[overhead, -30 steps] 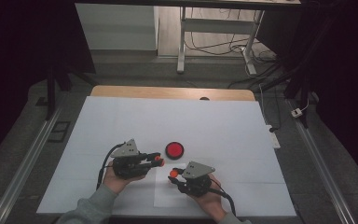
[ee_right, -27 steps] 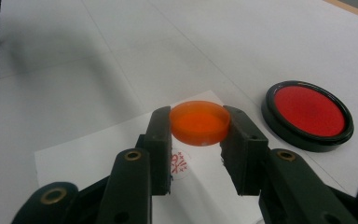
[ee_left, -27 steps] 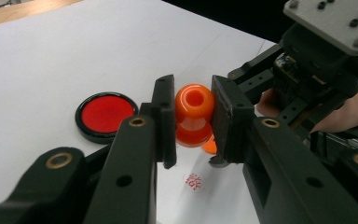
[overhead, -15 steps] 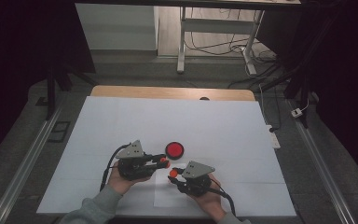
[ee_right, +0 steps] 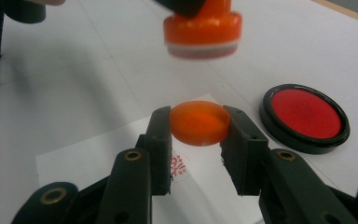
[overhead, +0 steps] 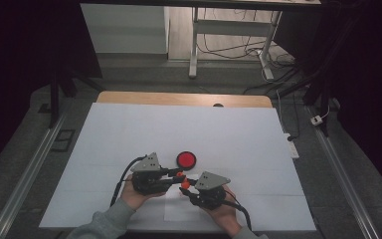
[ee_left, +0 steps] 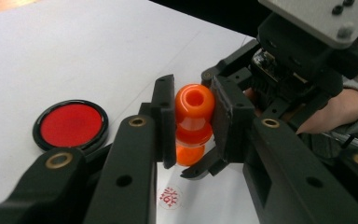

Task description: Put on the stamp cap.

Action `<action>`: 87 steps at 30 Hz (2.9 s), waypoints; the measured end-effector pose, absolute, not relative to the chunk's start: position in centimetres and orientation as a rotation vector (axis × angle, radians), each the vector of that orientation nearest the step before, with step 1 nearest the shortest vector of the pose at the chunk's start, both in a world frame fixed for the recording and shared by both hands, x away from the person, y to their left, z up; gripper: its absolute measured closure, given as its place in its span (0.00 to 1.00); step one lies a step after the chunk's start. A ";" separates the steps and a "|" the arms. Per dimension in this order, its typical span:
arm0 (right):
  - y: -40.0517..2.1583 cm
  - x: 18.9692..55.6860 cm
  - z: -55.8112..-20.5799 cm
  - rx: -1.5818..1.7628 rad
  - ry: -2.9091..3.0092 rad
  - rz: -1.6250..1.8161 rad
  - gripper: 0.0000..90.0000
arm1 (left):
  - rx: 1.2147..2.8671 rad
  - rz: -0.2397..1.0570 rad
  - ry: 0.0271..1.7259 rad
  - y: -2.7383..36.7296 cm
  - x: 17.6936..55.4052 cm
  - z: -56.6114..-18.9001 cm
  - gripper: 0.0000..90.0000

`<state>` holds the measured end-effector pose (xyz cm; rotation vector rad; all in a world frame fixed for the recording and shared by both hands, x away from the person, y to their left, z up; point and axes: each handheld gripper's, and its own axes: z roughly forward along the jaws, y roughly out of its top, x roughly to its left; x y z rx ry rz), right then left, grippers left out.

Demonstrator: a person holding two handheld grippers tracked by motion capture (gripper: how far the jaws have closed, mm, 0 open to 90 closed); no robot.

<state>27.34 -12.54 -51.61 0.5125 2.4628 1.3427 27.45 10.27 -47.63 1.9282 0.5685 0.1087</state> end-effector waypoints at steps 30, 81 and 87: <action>-13.0 27.4 -51.4 0.516 2.441 1.358 0.71 | 1.965 0.090 0.575 9.5 27.6 -48.8 0.80; -13.1 27.3 -51.3 0.583 2.444 1.426 0.72 | 1.939 0.107 0.564 9.1 27.5 -49.6 0.81; -13.1 27.2 -51.3 0.599 2.445 1.431 0.72 | 1.937 0.122 0.568 8.9 27.3 -49.9 0.81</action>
